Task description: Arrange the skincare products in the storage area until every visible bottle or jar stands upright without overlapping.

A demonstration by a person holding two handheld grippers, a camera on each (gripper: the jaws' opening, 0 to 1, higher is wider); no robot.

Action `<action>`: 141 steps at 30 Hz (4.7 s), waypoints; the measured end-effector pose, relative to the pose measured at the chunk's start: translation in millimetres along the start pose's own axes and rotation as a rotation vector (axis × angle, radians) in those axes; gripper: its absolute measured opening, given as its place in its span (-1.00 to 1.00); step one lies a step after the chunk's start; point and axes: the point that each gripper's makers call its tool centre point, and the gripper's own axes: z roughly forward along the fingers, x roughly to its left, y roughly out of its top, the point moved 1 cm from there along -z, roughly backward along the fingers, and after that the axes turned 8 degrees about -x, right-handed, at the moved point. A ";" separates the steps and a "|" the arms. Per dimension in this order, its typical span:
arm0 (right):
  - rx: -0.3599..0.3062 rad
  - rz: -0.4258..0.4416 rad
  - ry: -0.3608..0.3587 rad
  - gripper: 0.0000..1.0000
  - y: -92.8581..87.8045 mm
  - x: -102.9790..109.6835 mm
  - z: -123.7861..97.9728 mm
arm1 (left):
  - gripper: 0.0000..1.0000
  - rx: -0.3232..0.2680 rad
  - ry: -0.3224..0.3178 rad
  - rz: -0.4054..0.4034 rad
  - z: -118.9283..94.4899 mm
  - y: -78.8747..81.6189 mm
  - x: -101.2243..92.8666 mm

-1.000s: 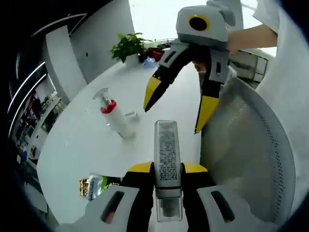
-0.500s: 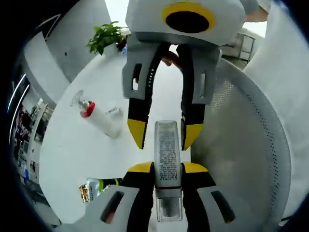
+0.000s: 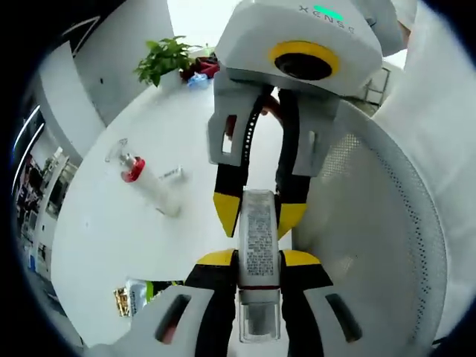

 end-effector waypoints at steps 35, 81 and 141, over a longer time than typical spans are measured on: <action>0.075 -0.571 -0.502 -0.58 60.9 -87.1 -68.3 | 0.48 -0.959 0.139 -1.173 -41.2 55.1 57.1; -0.518 0.458 -0.478 -0.47 69.0 -83.8 -86.6 | -0.56 -0.850 0.147 -0.658 -81.2 119.2 80.8; -0.211 0.623 -0.657 -0.53 10.2 -66.5 -67.6 | -0.64 -0.509 0.181 -0.229 -14.7 115.4 42.4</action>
